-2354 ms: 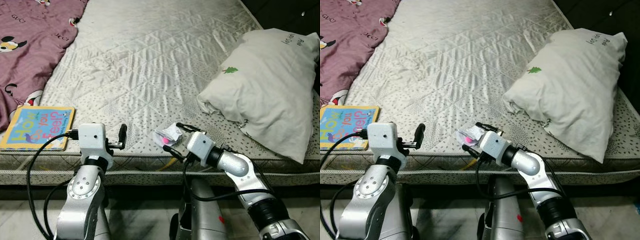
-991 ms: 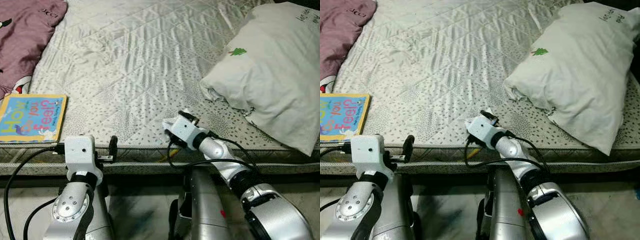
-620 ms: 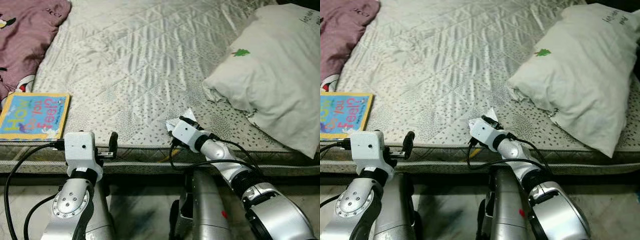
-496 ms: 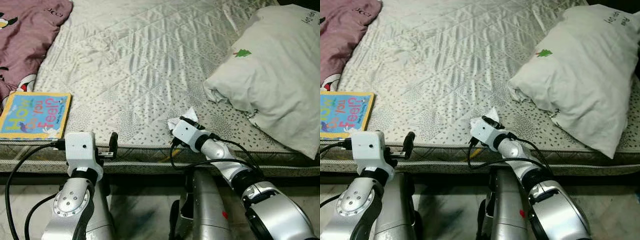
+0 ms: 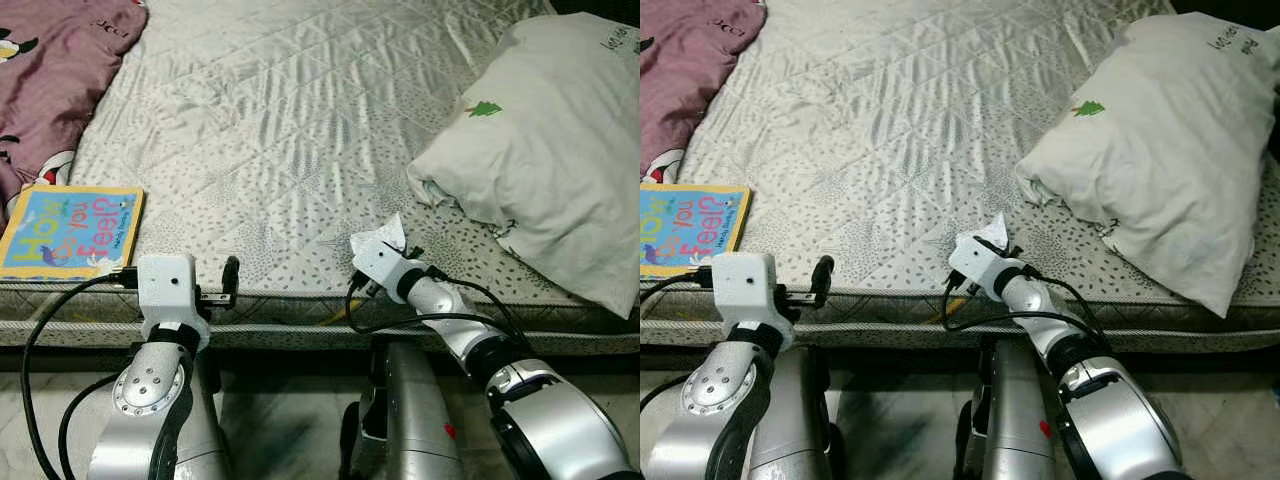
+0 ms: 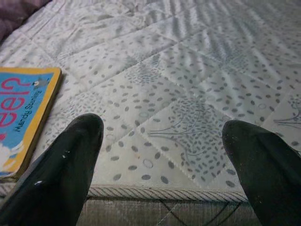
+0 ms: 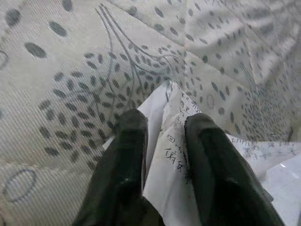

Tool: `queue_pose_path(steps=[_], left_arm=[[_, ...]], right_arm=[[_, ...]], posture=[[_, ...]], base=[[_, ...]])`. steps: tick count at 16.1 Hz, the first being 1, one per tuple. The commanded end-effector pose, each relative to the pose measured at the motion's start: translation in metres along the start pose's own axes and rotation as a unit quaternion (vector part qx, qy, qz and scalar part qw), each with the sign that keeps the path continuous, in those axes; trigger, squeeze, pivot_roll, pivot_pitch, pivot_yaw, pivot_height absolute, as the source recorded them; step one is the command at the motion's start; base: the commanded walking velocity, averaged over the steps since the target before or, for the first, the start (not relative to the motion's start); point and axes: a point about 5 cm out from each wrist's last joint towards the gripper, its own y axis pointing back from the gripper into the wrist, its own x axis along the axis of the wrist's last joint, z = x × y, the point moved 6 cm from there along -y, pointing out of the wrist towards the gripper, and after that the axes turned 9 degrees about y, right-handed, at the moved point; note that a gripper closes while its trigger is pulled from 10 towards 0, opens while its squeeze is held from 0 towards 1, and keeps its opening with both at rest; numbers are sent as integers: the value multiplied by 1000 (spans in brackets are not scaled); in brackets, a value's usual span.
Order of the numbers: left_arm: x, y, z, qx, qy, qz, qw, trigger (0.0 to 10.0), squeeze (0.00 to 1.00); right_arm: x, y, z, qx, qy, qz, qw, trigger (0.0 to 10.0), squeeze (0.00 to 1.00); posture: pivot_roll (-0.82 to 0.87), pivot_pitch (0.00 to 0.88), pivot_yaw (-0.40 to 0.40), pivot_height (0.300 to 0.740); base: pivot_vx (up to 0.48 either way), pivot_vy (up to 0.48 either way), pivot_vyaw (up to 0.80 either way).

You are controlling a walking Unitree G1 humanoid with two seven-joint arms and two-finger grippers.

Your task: Clean up the room

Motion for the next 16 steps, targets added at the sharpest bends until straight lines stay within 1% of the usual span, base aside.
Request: queue_pose_path(steps=[1, 5, 6, 7, 8, 9, 10, 11, 13, 14, 16], left_arm=[[-3, 0, -3, 1, -3, -4, 1000, 10000, 0], [-3, -3, -1, 0, -2, 0, 1000, 10000, 0], [-2, -7, -1, 0, -1, 3, 1000, 10000, 0], [-2, -8, -1, 0, 0, 5, 1000, 10000, 0], [-3, -14, 0, -1, 1, 7, 1000, 10000, 0], [-4, -18, 1, -4, 3, 9, 1000, 10000, 0], [-5, -21, 3, -6, 3, 11, 1000, 10000, 0], [-5, -24, 5, -10, 5, 13, 1000, 10000, 0], [0, -35, 8, -15, 8, 27, 999, 10000, 0], [4, -44, 8, -15, 9, 36, 999, 10000, 0], [10, -55, 9, -16, 11, 50, 999, 10000, 0]], right_arm=[[-11, 2, 0, -1, -8, -22, 1000, 0, 0], [-14, 3, 5, -12, -19, -28, 999, 0, 0], [-16, 4, 9, -22, -43, -29, 998, 0, 0], [-16, 4, 11, -26, -53, -29, 998, 0, 0], [-21, 5, 15, -36, -110, -36, 993, 0, 0], [-25, 7, 18, -45, -145, -40, 988, 0, 0], [-26, 7, 20, -49, -157, -42, 985, 0, 0], [-29, 9, 22, -55, -169, -45, 983, 0, 0], [-35, 11, 26, -75, -234, -48, 968, 0, 0], [-36, 11, 28, -84, -275, -46, 957, 0, 0], [-36, 11, 27, -96, -345, -36, 933, 0, 0]], posture=[[153, 160, -65, 516], [148, 134, -68, 516], [134, 111, -67, 516], [134, 111, -67, 516], [114, 82, -64, 516], [102, 67, -63, 516], [98, 62, -63, 516], [82, 38, -60, 516], [57, 0, -58, 516], [43, 0, -55, 516], [27, 0, -55, 516]], base=[[0, 0, 0], [0, 0, 0], [0, 0, 0], [0, 0, 0], [0, 0, 0], [0, 0, 0], [0, 0, 0], [0, 0, 0], [0, 0, 0], [0, 0, 0], [0, 0, 0]])
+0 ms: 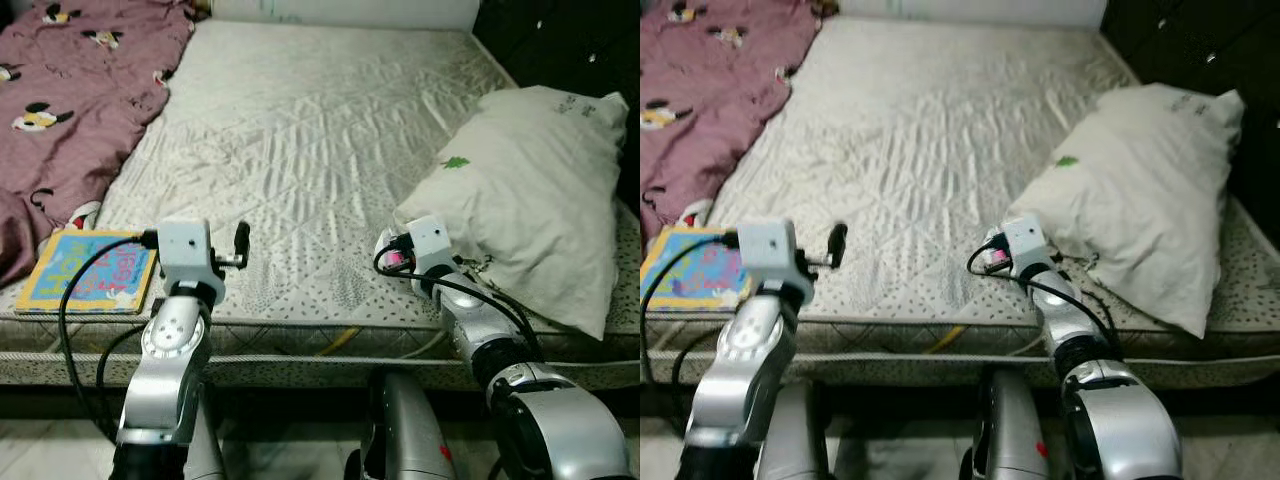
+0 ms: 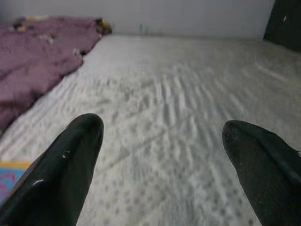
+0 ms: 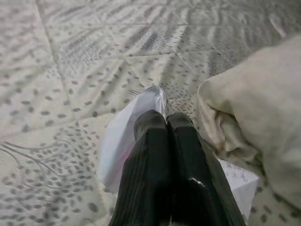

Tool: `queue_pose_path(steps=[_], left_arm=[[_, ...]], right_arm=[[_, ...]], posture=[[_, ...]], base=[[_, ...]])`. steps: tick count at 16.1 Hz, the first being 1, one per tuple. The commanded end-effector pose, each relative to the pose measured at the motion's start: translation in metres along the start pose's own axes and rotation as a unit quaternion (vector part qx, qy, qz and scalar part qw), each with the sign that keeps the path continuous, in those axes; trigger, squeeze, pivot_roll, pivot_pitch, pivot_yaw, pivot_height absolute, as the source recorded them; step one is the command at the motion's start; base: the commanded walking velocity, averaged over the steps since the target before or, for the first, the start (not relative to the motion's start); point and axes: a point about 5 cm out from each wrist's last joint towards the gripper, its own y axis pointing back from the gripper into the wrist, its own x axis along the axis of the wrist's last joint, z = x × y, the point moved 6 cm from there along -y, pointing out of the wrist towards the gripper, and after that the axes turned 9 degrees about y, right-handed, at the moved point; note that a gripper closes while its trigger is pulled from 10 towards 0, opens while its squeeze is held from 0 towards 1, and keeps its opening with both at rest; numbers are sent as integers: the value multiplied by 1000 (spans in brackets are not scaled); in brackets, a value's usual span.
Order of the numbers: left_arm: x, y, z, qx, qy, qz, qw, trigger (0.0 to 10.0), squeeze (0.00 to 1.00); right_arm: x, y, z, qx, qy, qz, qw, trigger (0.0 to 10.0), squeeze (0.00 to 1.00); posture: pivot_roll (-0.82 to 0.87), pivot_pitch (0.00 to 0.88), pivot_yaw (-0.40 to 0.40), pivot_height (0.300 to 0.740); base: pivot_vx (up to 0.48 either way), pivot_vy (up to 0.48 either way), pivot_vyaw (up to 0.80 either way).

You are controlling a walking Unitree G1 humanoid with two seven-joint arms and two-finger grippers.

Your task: Clean up the room

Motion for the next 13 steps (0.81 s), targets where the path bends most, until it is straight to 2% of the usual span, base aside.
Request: queue_pose_path(steps=[1, 2, 3, 4, 5, 7, 8, 11, 13], left_arm=[[-2, -3, -3, 2, 2, -1, 1000, 10000, 0], [0, -7, -4, 4, 3, 7, 1000, 10000, 0], [1, -8, -7, 10, 7, 8, 1000, 10000, 0], [3, -8, -13, 24, 20, 15, 999, 10000, 0], [5, -6, -16, 28, 19, 20, 999, 10000, 0], [0, -4, -22, 31, 13, 17, 999, 10000, 0], [-2, -5, -24, 32, 13, 20, 999, 10000, 0], [3, -9, -20, 27, 18, 30, 999, 10000, 0], [-4, -6, -22, 26, 15, 23, 999, 10000, 0]], right_arm=[[1, 0, 2, -8, -44, 8, 999, 0, 0], [8, 0, 4, -19, -96, 29, 995, 0, 0], [12, 0, 5, -26, -123, 42, 991, 0, 0], [20, 1, 7, -25, -171, 70, 983, 3725, 0], [24, 3, 7, -24, -182, 82, 980, 10000, 0], [32, 9, 12, -36, -213, 125, 968, 10000, 0], [35, 12, 14, -44, -228, 142, 962, 10000, 0], [39, 14, 11, -35, -246, 147, 957, 10000, 0], [39, 16, 11, -36, -245, 147, 958, 10000, 0]], posture=[[21, 0, -54, 516], [15, 0, -51, 516], [11, 0, -46, 516], [12, 0, -40, 516], [12, 0, -38, 516], [11, 0, -33, 516], [9, 0, -32, 530], [4, 0, -31, 564], [8, 0, -36, 589]], base=[[0, 0, 0], [0, 0, 0], [0, 0, 0], [0, 0, 0], [0, 0, 0], [0, 0, 0], [0, 0, 0], [0, 0, 0], [0, 0, 0]])
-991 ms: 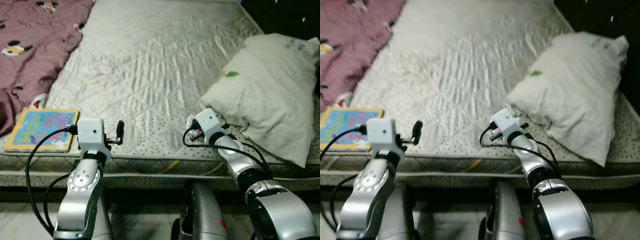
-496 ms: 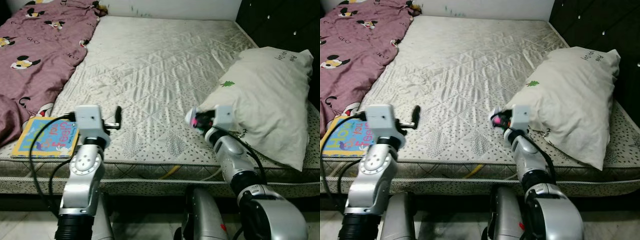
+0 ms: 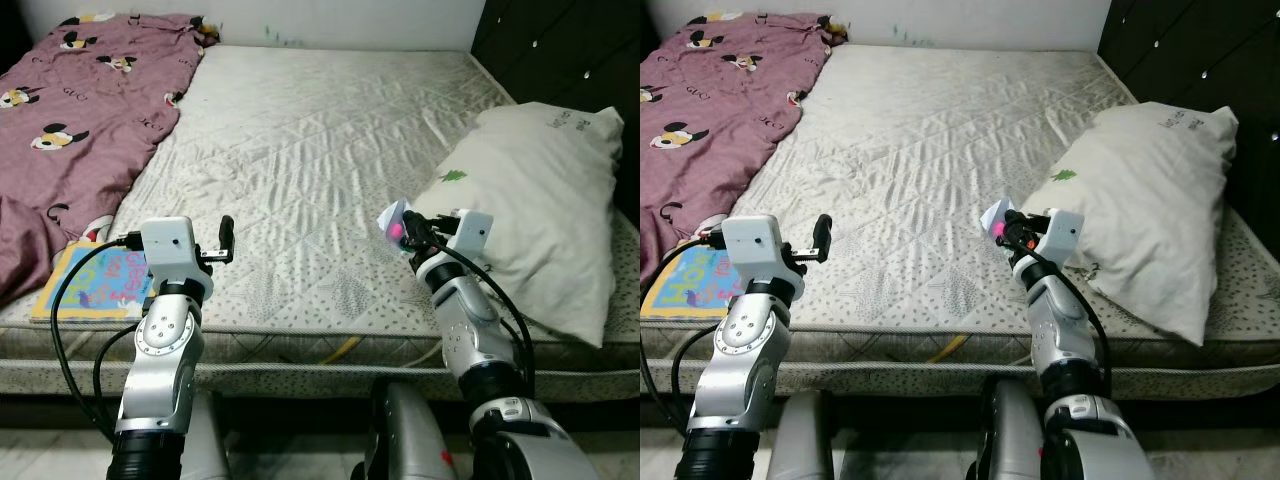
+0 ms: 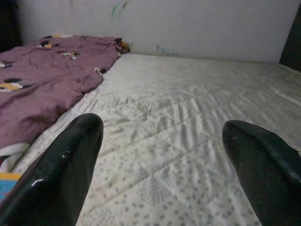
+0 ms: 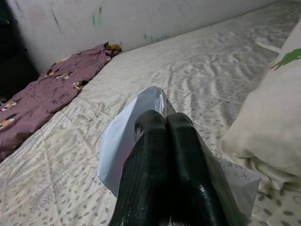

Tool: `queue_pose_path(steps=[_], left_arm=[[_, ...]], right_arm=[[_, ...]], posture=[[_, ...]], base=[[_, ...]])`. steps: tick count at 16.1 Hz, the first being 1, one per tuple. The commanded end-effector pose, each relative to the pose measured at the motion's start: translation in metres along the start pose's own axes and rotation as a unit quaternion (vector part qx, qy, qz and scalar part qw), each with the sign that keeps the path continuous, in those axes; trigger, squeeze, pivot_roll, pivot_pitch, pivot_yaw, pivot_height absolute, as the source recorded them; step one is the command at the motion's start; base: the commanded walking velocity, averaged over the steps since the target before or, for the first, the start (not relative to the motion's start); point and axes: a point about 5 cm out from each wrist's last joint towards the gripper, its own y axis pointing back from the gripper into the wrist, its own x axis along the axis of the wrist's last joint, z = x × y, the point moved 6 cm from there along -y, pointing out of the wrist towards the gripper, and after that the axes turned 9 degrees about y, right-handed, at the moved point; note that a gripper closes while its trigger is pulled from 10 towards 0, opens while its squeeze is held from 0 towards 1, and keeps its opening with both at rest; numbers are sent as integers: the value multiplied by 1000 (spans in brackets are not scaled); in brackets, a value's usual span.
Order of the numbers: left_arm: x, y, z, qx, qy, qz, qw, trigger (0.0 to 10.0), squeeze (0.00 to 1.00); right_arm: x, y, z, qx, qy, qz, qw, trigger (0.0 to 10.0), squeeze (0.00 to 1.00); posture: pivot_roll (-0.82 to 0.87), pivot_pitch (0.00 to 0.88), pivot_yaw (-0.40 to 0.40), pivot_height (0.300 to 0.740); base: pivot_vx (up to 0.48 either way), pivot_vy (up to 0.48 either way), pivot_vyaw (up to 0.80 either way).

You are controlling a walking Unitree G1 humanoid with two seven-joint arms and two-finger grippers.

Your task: Clean up the room

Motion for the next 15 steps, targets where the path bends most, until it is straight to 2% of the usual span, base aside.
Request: queue_pose_path(steps=[1, 3, 6, 10, 12, 15], left_arm=[[0, 2, -1, 2, -1, 2, 1000, 10000, 0], [7, 7, -8, 12, -4, 9, 1000, 10000, 0], [-3, 16, -18, 22, -11, -6, 1000, 10000, 0], [8, 11, -19, 27, -8, 5, 1000, 10000, 0], [3, 15, -25, 36, -12, -3, 999, 10000, 0], [3, 21, -29, 46, -8, -6, 999, 10000, 0]], right_arm=[[6, -1, 1, 0, -4, 6, 1000, 10000, 0], [4, -3, -4, 6, -7, 0, 1000, 10000, 0], [3, -3, -8, 4, -10, -2, 1000, 10000, 0], [-6, 6, -3, -12, -4, -11, 1000, 10000, 0], [-8, 11, 1, -33, 0, -14, 999, 10000, 0], [-14, 17, 7, -49, 3, -26, 998, 10000, 0]], posture=[[44, 0, -48, 609], [72, 0, -50, 634], [62, 0, -45, 664], [57, 0, -44, 709], [54, 0, -41, 734], [51, 0, -48, 740]], base=[[0, 0, 0], [0, 0, 0], [0, 0, 0], [0, 0, 0], [0, 0, 0], [0, 0, 0]])
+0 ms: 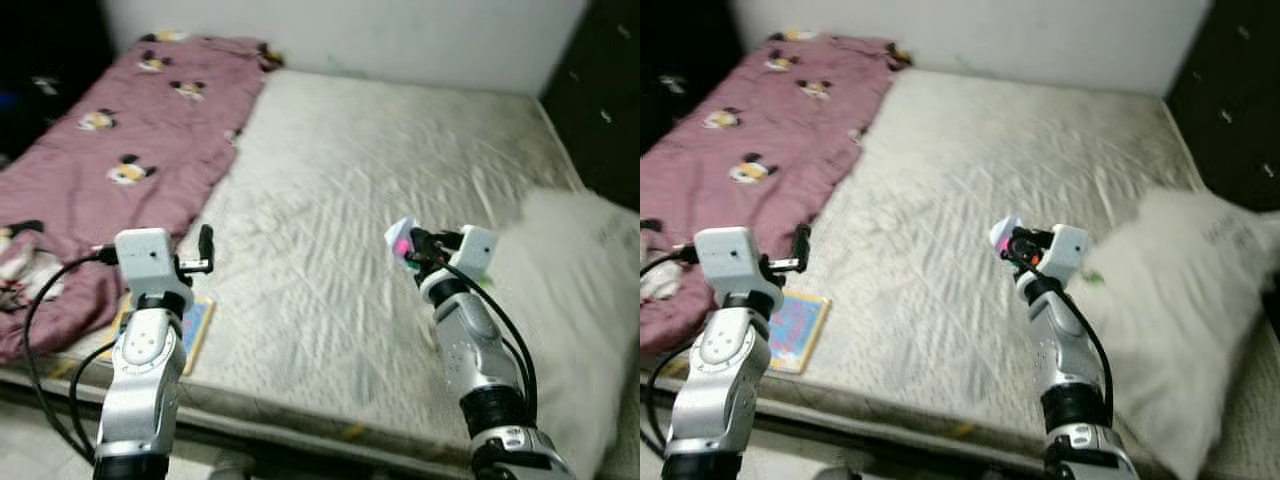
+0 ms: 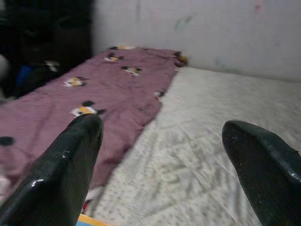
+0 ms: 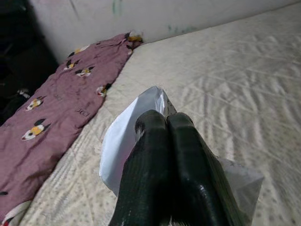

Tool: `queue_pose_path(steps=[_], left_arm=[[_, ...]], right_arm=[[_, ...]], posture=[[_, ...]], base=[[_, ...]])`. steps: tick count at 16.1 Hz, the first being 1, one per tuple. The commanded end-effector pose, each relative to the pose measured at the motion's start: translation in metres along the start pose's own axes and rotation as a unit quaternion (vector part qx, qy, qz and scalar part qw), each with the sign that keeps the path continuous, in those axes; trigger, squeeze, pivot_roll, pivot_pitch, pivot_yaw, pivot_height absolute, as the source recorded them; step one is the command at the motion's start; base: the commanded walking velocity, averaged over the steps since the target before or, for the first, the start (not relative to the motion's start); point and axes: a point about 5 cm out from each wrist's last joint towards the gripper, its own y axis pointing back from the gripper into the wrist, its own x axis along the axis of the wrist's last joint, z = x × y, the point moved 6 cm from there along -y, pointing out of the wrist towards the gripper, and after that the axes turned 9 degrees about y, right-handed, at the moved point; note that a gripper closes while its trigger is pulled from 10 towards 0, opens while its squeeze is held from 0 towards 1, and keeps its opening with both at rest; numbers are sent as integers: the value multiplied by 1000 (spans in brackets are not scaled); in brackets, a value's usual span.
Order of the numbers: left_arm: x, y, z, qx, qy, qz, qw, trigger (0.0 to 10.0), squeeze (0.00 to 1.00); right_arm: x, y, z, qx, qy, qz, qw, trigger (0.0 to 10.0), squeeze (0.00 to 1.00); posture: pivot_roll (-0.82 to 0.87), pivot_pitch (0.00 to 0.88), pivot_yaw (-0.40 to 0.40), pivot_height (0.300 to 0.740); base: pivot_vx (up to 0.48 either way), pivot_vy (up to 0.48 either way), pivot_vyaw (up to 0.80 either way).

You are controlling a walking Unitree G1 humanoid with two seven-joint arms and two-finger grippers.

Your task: Clean up the room

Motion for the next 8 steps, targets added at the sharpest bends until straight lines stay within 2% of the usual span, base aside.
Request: queue_pose_path(steps=[1, 6, 8], left_arm=[[-4, 3, -3, 4, 2, -9, 1000, 10000, 0], [-12, 6, 3, 1, 10, -23, 1000, 10000, 0], [-14, 6, 3, 4, 25, -28, 999, 10000, 0]], right_arm=[[0, 1, 0, -3, 7, -4, 1000, 10000, 0], [0, 10, 17, -30, 24, -11, 999, 10000, 0], [1, 13, 20, -40, 11, -5, 999, 10000, 0]], posture=[[44, 0, -52, 740], [10, 0, -49, 740], [0, 0, -47, 740]], base=[[0, 0, 0], [0, 0, 0], [0, 0, 0]])
